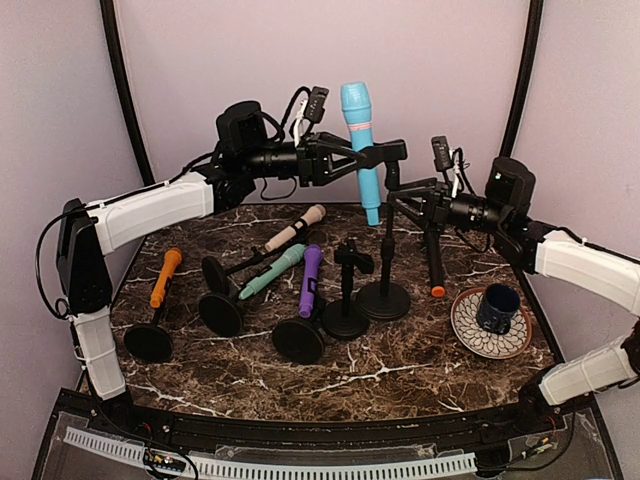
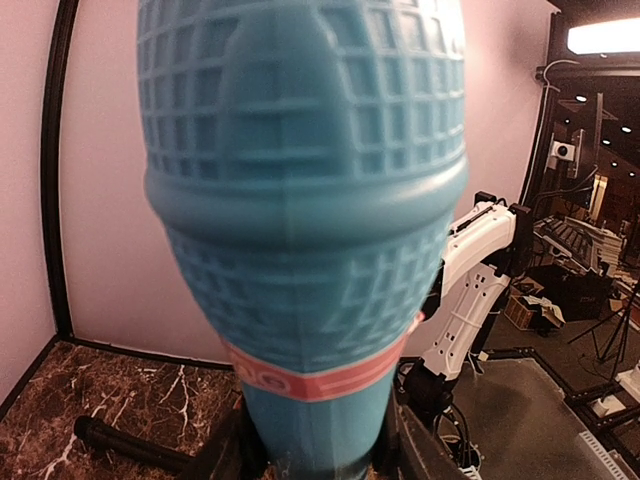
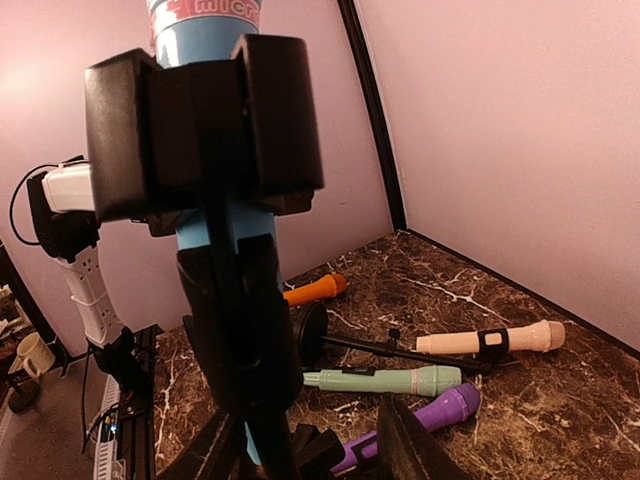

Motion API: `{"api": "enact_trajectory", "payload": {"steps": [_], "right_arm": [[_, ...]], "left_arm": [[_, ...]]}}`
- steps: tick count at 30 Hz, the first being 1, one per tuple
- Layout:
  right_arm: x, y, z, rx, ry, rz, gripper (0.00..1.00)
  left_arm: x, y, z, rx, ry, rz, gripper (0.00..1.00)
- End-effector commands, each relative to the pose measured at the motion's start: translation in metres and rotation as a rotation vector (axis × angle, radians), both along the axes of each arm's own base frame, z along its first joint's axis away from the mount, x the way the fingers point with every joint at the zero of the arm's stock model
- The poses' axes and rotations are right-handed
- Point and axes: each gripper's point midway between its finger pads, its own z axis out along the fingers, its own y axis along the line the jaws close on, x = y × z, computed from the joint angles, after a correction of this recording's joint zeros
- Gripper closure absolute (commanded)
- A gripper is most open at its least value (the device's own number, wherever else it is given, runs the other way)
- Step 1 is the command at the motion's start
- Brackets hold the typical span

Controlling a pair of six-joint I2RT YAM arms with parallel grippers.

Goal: Remove the microphone from the stand
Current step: Pass from the left arm to the right

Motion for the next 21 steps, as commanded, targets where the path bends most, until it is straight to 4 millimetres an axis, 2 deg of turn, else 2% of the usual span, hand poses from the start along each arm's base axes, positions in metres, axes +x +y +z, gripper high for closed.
{"api": "enact_trajectory", "payload": {"steps": [1, 4, 10, 14, 19, 21], "right_arm": [[-0.004, 0.006, 0.014, 0.030, -0.037, 0.053, 0.59], [-0.005, 0.007, 0.015, 0.031, -0.041, 0.058, 0.67], [-0.008, 0.009, 0.020, 0.041, -0.057, 0.076, 0.69], [-0.009, 0.010, 0.024, 0.052, -0.071, 0.079, 0.79], [-0.007, 0.005, 0.035, 0.066, -0.107, 0.035, 1.00], [-0.006, 0.001, 0.041, 0.073, -0.130, 0.001, 1.00]], "left_arm": [[-0.019, 0.012, 0.059, -0.128, -0.141, -0.020, 1.00], [-0.019, 0.012, 0.060, -0.129, -0.142, -0.021, 1.00], [-0.018, 0.010, 0.058, -0.126, -0.136, -0.025, 1.00], [-0.015, 0.008, 0.053, -0.116, -0.134, -0.020, 1.00], [-0.012, 0.007, 0.049, -0.102, -0.144, -0.006, 1.00], [-0.011, 0.007, 0.048, -0.099, -0.150, -0.002, 1.00]]}}
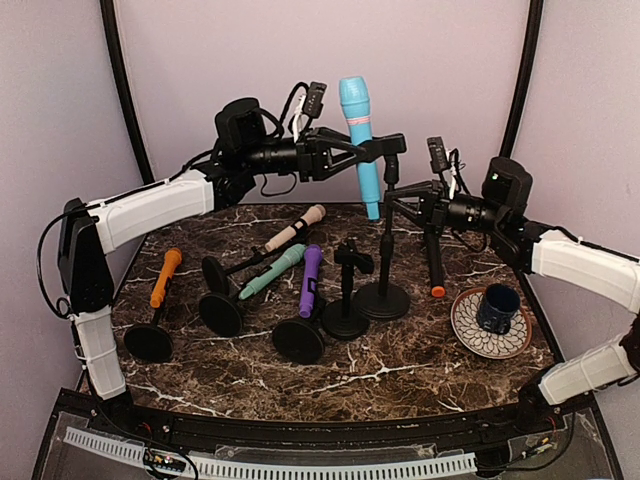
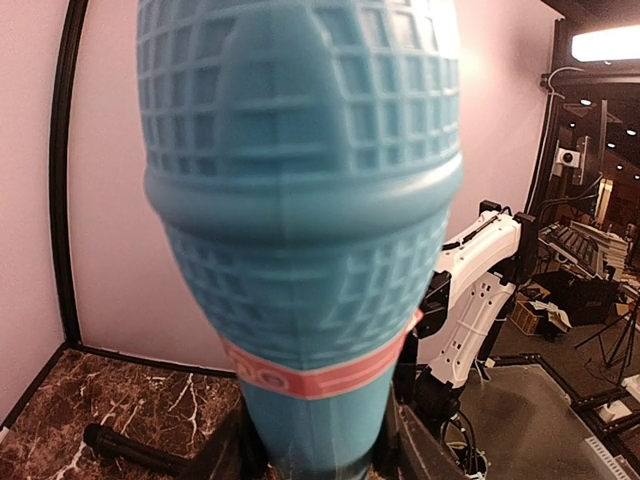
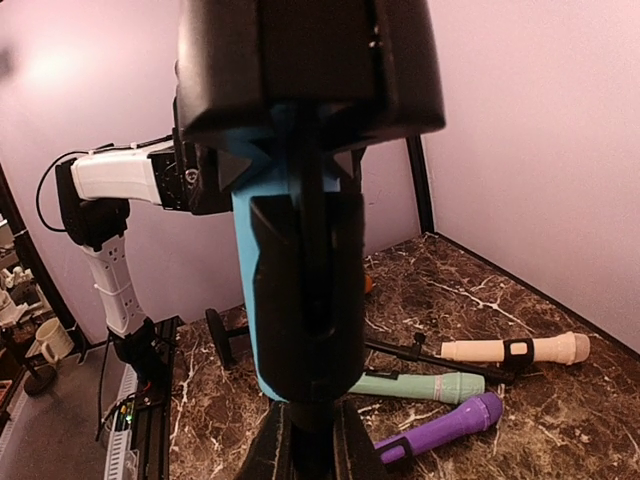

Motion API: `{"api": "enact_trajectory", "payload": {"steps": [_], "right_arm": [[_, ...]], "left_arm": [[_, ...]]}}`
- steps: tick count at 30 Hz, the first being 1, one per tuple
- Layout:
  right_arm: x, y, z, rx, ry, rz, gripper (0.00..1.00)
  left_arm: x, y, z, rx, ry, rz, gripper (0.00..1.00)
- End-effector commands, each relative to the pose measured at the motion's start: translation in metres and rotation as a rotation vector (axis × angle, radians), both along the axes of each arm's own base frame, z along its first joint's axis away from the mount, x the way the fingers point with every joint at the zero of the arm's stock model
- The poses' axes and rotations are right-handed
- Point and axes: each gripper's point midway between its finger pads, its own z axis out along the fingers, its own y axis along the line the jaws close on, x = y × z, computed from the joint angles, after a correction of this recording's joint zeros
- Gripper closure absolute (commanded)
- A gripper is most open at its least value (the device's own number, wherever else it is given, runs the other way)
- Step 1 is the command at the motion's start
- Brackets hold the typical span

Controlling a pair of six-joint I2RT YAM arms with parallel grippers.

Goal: Remove the microphone from the stand
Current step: Pass from the left arm to the right, then pass from the right arm to the left

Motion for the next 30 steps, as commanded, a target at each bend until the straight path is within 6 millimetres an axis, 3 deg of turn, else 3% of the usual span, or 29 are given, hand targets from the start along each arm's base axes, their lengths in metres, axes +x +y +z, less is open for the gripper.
{"api": "enact_trajectory", "payload": {"steps": [1, 2, 4, 5, 6, 7, 9, 11, 16, 21, 25, 30], "right_arm": [[0.003, -0.010, 0.042, 0.069, -0.121, -0.086, 1.00], [0.003, -0.013, 0.046, 0.074, -0.134, -0.109, 1.00], [0.004, -0.019, 0.054, 0.085, -0.162, -0.153, 1.00], [0.004, -0.023, 0.057, 0.091, -0.174, -0.180, 1.00], [0.005, -0.027, 0.060, 0.097, -0.189, -0.209, 1.00], [0.006, -0.031, 0.066, 0.105, -0.204, -0.240, 1.00], [0.010, -0.041, 0.076, 0.122, -0.231, -0.309, 1.00], [0.009, -0.049, 0.091, 0.149, -0.267, -0.358, 1.00], [0.004, -0.059, 0.126, 0.223, -0.343, -0.413, 1.00], [-0.003, -0.047, 0.159, 0.282, -0.402, -0.411, 1.00], [-0.008, -0.038, 0.184, 0.346, -0.433, -0.385, 1.00], [-0.010, -0.016, 0.199, 0.374, -0.457, -0.326, 1.00]], "left_arm": [[-0.014, 0.007, 0.041, -0.082, -0.138, -0.009, 1.00], [-0.014, 0.007, 0.040, -0.079, -0.137, -0.008, 0.97], [-0.013, 0.007, 0.039, -0.078, -0.142, -0.004, 0.74], [-0.013, 0.007, 0.039, -0.077, -0.145, -0.004, 0.52], [-0.012, 0.007, 0.037, -0.073, -0.143, 0.002, 0.42], [-0.011, 0.006, 0.035, -0.069, -0.145, 0.005, 0.25], [-0.008, 0.006, 0.031, -0.060, -0.141, 0.029, 0.12], [-0.003, 0.006, 0.023, -0.047, -0.135, 0.059, 0.04], [0.004, 0.010, 0.002, -0.013, -0.122, 0.142, 0.01], [0.000, 0.005, -0.025, 0.048, -0.113, 0.223, 0.01], [-0.005, -0.001, -0.038, 0.087, -0.107, 0.267, 0.08], [-0.002, -0.006, -0.057, 0.126, -0.077, 0.279, 0.17]]}}
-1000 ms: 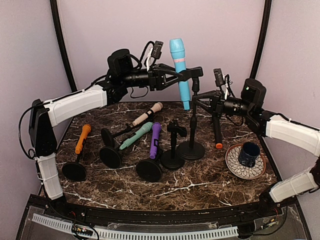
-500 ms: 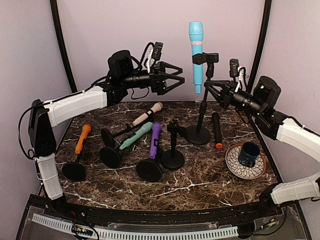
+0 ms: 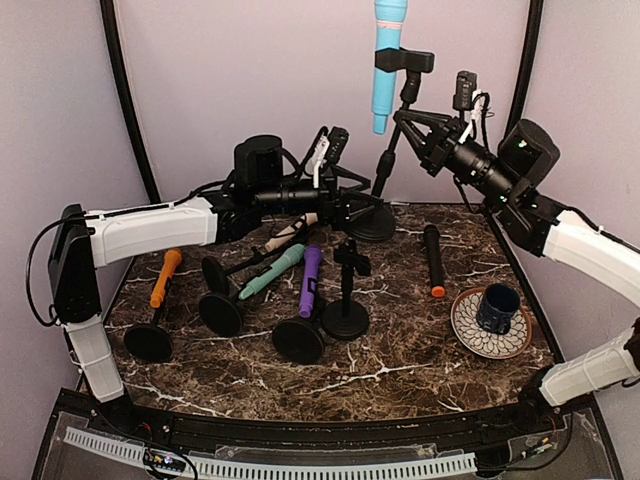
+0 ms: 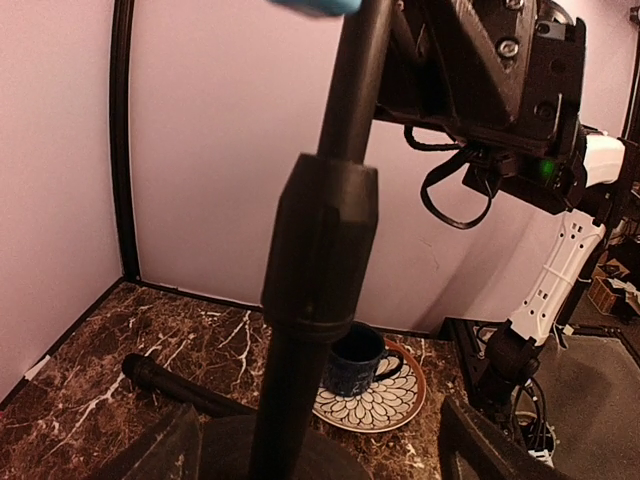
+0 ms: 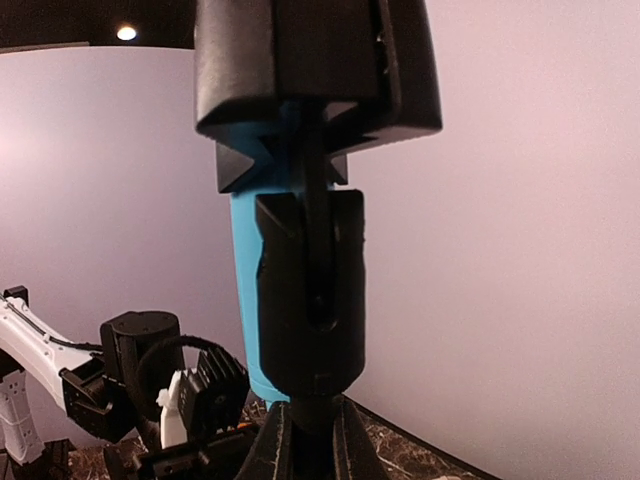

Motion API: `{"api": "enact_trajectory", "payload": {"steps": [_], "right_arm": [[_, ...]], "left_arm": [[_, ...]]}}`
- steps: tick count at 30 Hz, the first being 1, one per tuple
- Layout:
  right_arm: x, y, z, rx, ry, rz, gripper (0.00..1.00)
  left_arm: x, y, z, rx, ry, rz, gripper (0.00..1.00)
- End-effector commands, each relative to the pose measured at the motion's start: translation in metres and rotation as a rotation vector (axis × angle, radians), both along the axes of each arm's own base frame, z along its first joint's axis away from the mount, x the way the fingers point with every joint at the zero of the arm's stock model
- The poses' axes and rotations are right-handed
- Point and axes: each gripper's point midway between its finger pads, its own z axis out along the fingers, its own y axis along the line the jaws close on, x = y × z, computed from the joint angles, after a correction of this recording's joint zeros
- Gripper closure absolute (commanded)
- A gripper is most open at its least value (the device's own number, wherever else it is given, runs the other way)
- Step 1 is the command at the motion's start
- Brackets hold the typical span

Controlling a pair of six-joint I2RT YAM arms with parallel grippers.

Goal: Remove the microphone from the stand
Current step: Pass from the right arm to the left

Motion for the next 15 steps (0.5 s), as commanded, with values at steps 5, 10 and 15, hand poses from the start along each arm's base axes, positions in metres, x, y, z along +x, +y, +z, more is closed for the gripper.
{"api": "enact_trajectory", "payload": {"steps": [5, 10, 15], "right_arm": [[-0.025, 0.016, 0.074, 0.142, -0.210, 0.081, 1.00], [-0.022, 0.027, 0.073, 0.140, -0.201, 0.104, 1.00], [-0.016, 0.032, 0.071, 0.131, -0.193, 0.098, 1.00]], "left_arm": [[0.005, 0.009, 0.013, -0.004, -0.046, 0.075, 0.19], [0.010, 0.017, 0.013, -0.001, -0.068, 0.137, 0.40], [0.008, 0.028, 0.010, 0.004, -0.086, 0.175, 0.58]]}}
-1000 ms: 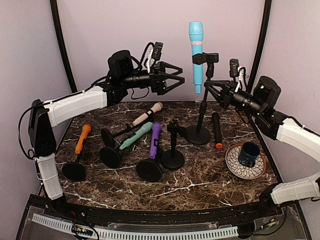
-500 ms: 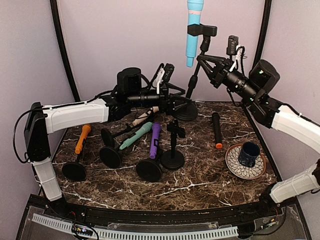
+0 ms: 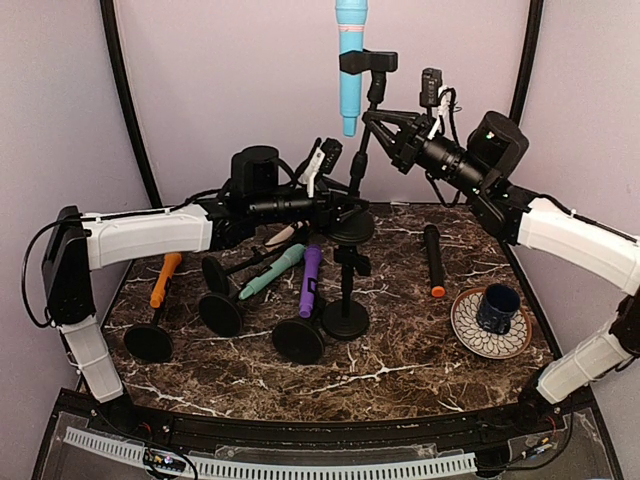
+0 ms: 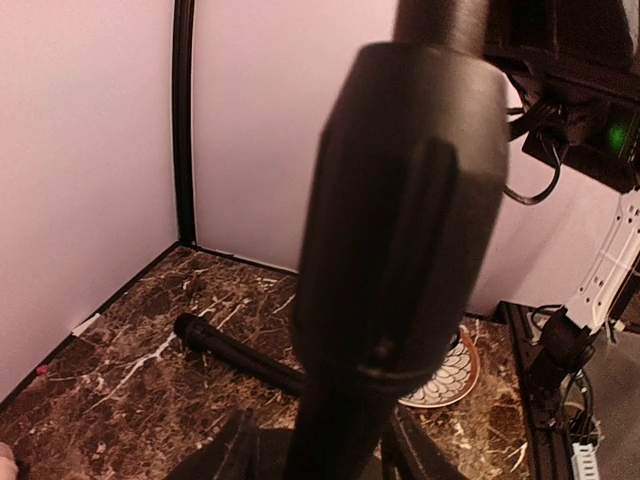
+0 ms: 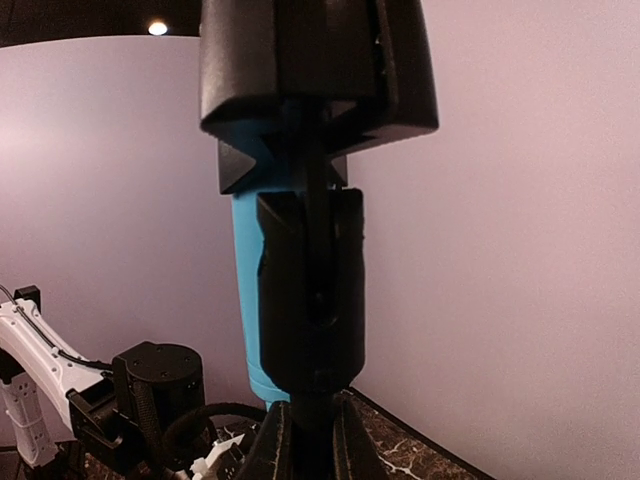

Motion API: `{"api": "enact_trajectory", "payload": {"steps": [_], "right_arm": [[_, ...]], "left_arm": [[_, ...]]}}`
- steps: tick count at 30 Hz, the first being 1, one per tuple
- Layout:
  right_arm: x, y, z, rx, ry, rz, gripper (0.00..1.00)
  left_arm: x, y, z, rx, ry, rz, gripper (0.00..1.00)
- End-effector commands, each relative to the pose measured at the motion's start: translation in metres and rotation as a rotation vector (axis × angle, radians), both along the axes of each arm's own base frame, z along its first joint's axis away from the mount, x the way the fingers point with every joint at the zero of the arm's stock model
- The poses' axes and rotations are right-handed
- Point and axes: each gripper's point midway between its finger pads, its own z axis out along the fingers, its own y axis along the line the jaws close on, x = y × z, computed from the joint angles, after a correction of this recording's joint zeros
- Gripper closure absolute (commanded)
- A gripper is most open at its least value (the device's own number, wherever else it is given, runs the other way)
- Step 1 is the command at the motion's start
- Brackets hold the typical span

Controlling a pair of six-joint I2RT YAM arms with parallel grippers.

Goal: Remove the microphone from the stand
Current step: Pass from the right arm to the left

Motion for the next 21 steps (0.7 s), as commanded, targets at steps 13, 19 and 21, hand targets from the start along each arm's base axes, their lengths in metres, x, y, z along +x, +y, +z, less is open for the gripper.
{"api": "enact_trajectory", "payload": {"steps": [13, 19, 21], "right_arm": [[-0.014, -0.004, 0.063, 0.108, -0.151, 0.009, 1.00], [-0.011, -0.001, 0.057, 0.096, -0.132, 0.011, 0.98], [-0.008, 0.000, 0.051, 0.083, -0.114, 0.005, 0.69]], "left_arm": [[-0.012, 0.024, 0.045, -0.061, -0.118, 0.054, 1.00], [-0.012, 0.033, 0.060, -0.097, -0.123, 0.094, 1.00], [-0.010, 0.037, 0.066, -0.111, -0.112, 0.125, 1.00]]}}
